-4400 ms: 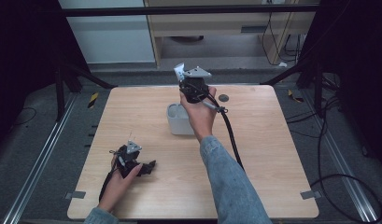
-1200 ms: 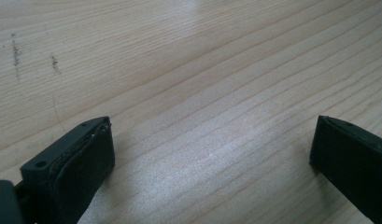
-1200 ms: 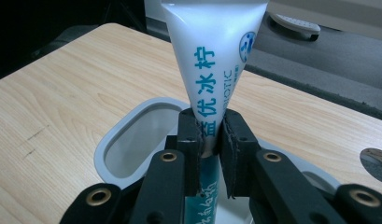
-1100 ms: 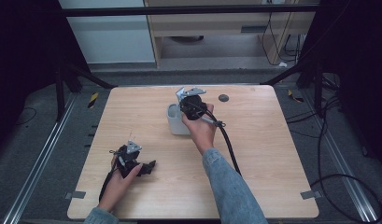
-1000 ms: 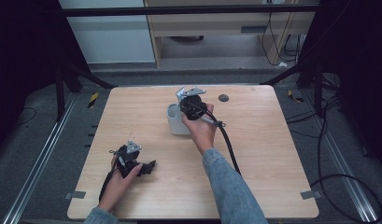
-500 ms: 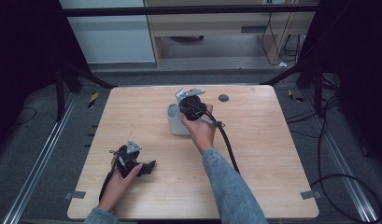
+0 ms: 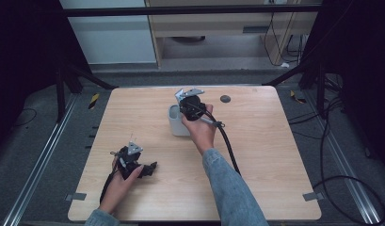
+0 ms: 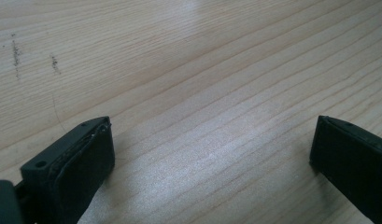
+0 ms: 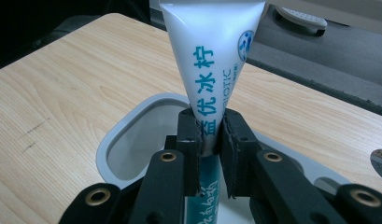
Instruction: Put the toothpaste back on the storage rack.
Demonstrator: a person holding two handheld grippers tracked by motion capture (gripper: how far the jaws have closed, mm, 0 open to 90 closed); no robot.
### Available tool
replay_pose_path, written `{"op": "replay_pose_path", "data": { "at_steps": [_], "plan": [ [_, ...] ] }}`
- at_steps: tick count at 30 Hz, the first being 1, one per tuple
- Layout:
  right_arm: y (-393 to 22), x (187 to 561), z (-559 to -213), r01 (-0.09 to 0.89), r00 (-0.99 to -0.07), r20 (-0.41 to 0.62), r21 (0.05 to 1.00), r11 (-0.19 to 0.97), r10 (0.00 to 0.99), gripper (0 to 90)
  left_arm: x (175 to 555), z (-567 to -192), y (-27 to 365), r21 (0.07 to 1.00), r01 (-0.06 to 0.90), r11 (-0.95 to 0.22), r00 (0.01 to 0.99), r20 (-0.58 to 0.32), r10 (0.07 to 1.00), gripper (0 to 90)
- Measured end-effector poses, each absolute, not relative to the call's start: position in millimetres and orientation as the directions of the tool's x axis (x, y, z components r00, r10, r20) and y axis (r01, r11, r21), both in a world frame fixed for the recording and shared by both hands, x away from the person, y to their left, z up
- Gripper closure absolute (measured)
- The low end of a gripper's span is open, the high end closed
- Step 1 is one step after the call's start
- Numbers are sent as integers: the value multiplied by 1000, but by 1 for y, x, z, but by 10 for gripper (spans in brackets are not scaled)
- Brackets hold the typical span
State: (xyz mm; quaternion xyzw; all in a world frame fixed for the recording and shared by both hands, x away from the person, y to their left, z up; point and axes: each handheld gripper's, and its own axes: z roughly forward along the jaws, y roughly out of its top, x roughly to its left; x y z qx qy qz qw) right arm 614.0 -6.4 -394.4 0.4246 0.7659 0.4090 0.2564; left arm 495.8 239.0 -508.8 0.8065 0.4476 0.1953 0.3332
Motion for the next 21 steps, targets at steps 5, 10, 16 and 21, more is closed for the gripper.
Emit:
{"op": "replay_pose_path", "data": {
  "at_steps": [5, 10, 16, 21],
  "plan": [
    [-5, 616, -394, 445, -509, -43, 842, 306, 859, 786, 496, -509, 239, 712, 592, -377, 523, 17, 852, 0],
    [-5, 618, -394, 449, -510, -41, 839, 307, 859, 785, 496, -509, 239, 712, 592, -377, 523, 17, 852, 0],
    [-5, 620, -394, 456, -506, -34, 838, 301, 862, 784, 496, -509, 239, 712, 592, -377, 523, 17, 852, 0],
    [-5, 621, -394, 459, -507, -32, 836, 301, 861, 783, 496, -509, 239, 712, 592, -377, 523, 17, 852, 0]
  ]
}}
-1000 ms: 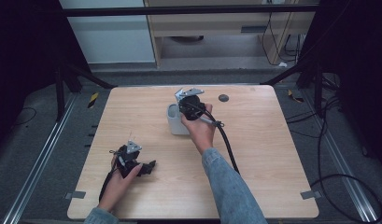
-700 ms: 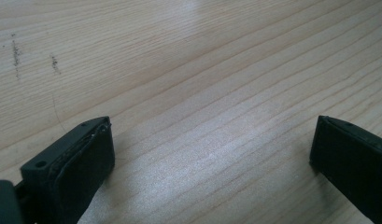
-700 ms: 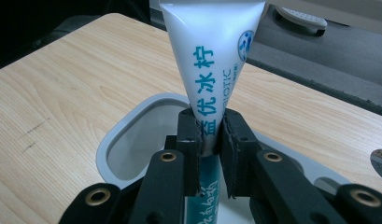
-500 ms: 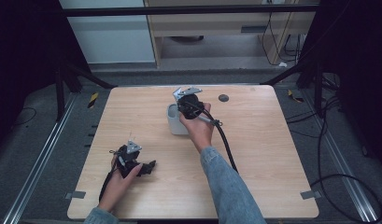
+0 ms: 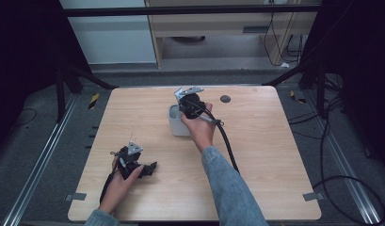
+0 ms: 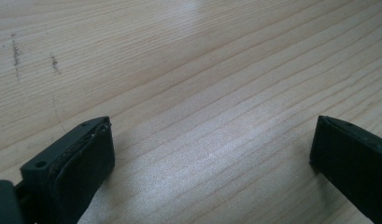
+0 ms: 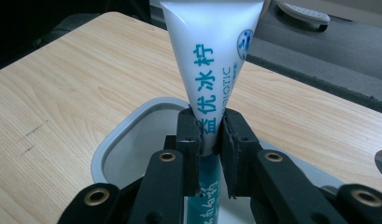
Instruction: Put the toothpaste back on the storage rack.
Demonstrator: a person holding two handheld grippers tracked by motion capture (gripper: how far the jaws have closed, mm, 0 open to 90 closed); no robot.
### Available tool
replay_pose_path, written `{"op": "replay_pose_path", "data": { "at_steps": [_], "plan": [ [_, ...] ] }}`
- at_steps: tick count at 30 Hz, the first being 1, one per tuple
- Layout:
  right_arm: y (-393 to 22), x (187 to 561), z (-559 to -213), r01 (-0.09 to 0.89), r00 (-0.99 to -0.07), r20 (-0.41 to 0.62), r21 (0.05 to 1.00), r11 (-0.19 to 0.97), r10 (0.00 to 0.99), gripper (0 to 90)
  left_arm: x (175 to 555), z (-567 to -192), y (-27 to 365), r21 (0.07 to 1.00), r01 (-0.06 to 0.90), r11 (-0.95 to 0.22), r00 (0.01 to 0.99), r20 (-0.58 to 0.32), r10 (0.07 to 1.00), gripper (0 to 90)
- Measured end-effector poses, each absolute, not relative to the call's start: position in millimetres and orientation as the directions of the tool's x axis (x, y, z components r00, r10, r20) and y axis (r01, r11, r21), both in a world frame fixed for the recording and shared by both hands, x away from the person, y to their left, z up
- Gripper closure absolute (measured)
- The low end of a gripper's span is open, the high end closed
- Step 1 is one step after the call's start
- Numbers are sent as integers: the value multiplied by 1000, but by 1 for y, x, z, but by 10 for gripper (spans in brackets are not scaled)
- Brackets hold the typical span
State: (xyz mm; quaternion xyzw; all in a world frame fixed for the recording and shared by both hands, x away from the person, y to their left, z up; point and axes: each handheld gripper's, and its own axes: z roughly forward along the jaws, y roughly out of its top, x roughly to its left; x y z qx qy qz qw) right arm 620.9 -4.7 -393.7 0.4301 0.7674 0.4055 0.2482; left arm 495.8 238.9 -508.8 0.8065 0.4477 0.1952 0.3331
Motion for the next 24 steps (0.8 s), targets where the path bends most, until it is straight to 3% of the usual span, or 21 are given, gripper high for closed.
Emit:
{"op": "replay_pose_path", "data": {
  "at_steps": [24],
  "plan": [
    [-6, 622, -392, 472, -510, -16, 830, 296, 860, 772, 496, -509, 239, 712, 592, -378, 523, 17, 852, 0]
  ]
}}
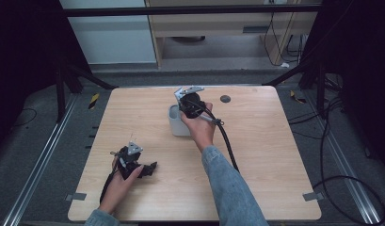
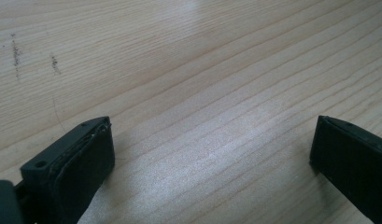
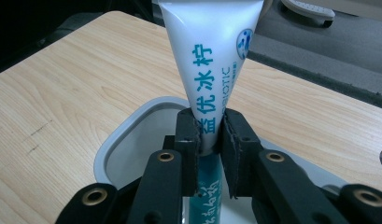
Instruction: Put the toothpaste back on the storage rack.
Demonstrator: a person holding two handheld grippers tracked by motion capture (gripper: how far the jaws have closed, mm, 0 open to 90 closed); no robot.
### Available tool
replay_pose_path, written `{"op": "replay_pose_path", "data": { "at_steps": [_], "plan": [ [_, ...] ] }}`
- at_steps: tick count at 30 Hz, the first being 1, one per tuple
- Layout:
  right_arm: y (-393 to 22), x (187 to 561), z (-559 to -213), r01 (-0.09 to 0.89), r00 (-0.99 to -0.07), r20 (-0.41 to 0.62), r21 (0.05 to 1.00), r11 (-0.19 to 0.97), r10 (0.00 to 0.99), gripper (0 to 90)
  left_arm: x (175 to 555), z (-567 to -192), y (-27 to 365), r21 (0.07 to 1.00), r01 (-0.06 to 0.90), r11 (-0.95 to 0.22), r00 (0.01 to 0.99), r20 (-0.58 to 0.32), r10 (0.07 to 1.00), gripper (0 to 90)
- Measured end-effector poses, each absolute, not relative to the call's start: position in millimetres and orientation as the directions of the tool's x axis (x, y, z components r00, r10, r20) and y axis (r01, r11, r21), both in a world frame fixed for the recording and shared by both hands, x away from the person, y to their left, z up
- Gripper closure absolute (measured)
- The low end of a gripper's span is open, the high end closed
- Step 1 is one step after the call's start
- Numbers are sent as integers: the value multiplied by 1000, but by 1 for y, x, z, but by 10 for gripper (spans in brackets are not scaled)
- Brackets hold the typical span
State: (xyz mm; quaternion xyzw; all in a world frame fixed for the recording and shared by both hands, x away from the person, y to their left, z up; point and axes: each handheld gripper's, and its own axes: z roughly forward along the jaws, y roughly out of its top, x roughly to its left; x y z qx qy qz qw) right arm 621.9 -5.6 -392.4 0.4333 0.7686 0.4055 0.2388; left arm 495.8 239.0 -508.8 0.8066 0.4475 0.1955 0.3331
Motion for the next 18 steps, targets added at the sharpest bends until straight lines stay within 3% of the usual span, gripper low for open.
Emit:
{"op": "replay_pose_path", "data": {
  "at_steps": [18],
  "plan": [
    [-6, 620, -391, 477, -530, -2, 826, 301, 848, 726, 496, -509, 239, 712, 591, -378, 523, 18, 852, 0]
  ]
}}
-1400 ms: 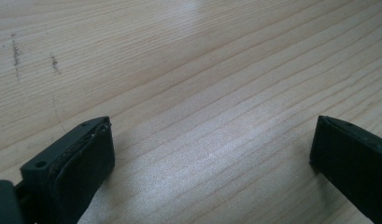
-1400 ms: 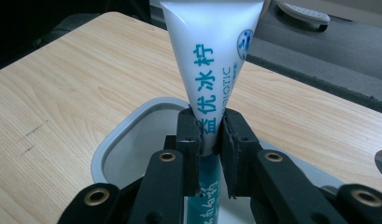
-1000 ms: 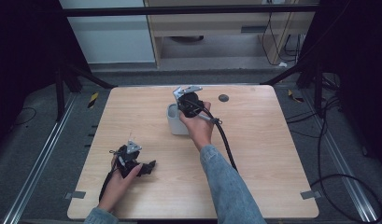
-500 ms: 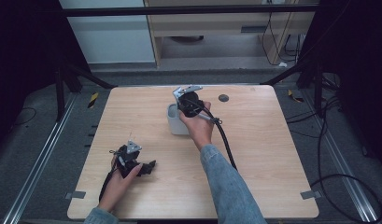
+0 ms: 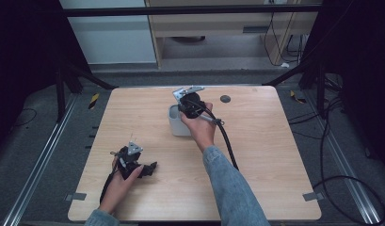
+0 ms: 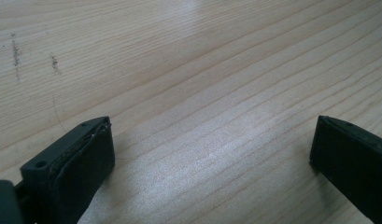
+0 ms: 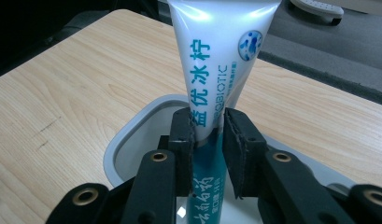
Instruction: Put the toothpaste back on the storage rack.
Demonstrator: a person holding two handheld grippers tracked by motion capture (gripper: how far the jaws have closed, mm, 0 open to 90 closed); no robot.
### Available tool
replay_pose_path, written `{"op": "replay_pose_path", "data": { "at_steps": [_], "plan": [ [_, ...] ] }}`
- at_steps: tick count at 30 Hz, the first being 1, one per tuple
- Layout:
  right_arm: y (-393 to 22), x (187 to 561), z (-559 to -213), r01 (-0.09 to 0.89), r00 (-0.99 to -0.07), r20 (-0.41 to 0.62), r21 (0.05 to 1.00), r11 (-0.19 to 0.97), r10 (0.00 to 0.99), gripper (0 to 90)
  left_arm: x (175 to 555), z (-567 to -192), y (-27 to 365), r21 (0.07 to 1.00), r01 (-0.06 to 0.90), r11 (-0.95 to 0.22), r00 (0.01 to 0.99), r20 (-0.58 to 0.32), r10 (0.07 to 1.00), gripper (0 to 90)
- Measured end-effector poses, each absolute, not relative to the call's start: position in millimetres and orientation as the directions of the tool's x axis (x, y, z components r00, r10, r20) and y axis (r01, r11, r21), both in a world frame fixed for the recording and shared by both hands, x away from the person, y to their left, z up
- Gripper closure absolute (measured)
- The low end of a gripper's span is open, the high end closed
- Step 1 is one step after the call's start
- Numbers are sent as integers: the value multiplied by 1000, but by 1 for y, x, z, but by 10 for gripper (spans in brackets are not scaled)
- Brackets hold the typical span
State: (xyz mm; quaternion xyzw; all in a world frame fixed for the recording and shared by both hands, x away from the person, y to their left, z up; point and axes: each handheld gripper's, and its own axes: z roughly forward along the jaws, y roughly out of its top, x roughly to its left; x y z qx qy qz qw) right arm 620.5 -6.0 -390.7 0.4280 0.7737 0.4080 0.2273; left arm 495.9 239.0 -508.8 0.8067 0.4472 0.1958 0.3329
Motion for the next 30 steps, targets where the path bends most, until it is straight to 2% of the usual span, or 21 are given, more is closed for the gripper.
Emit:
{"op": "replay_pose_path", "data": {
  "at_steps": [30],
  "plan": [
    [-8, 612, -385, 464, -552, -10, 827, 317, 834, 667, 496, -509, 239, 712, 591, -378, 523, 18, 852, 0]
  ]
}}
